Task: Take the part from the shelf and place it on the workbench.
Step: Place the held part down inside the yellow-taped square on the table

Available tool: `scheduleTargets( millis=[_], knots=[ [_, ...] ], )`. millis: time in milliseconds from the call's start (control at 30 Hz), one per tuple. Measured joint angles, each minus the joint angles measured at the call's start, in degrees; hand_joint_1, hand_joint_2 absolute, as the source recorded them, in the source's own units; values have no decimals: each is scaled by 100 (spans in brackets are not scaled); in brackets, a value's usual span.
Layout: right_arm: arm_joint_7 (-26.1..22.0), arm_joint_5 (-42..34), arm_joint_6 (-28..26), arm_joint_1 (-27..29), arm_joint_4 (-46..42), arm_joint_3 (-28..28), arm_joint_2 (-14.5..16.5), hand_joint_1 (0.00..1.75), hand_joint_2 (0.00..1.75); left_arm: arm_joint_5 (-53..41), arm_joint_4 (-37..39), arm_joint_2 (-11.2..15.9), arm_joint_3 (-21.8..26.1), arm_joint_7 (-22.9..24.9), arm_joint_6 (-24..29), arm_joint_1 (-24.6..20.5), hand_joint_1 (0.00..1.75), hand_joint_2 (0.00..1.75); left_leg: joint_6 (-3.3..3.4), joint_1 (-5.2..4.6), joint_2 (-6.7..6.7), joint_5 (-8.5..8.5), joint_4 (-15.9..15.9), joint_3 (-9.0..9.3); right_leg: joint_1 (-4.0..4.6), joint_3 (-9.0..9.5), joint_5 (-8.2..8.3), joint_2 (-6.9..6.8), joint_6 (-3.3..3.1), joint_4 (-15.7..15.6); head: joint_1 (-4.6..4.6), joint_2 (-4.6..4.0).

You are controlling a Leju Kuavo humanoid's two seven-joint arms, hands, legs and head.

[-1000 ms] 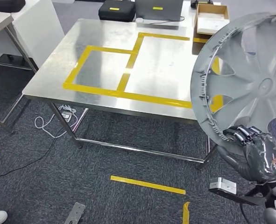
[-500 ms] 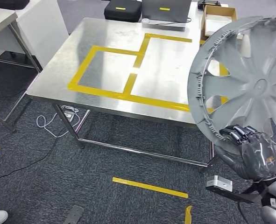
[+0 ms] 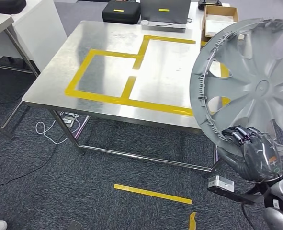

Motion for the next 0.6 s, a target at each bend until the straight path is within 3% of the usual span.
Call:
scheduleTargets(
  millis=[100,167,267,300,333,367,467,533,600],
  knots=[
    [0,8,0,-32,7,5,0,175,175,1,16,17,0,56,-3,13,0,175,60,-15,1,2,-124,44,-3,-8,-4,-3,99,-24,3,0],
    [4,13,2,-51,20,7,0,175,175,2,23,26,0,92,-17,25,0,175,122,6,3,30,-180,75,-7,-87,-124,-4,152,127,19,0],
    [4,25,9,-109,61,34,0,175,175,11,24,33,0,99,-69,22,0,175,182,7,6,34,-201,88,-4,-568,-595,-2,179,1115,51,0],
    [3,28,13,-122,78,51,0,175,175,16,24,34,0,99,-91,22,0,175,190,-1,6,29,-200,90,-4,-730,-687,-2,186,1427,53,0],
    [3,30,21,-132,95,72,0,175,175,22,25,34,0,99,-112,20,0,175,195,-6,6,23,-197,94,-3,-814,-680,-3,190,1568,53,0],
    [4,30,32,-142,112,90,0,175,175,28,25,30,0,99,-127,18,0,175,195,-9,5,17,-193,101,-3,-779,-555,-3,189,1466,54,0],
    [7,29,63,-193,141,133,0,175,175,38,24,6,0,99,-142,11,0,175,152,-21,-7,-24,-153,116,1,-243,-51,-11,159,368,57,0],
    [7,31,70,-222,148,144,0,175,175,42,24,2,0,99,-142,9,0,175,103,-39,-13,-44,-122,101,16,-46,0,-5,116,15,51,0],
    [9,31,72,-232,152,148,0,175,175,46,24,4,0,99,-142,9,0,175,62,-40,-15,-57,-112,95,18,-25,-3,6,63,3,43,0]
  ],
)
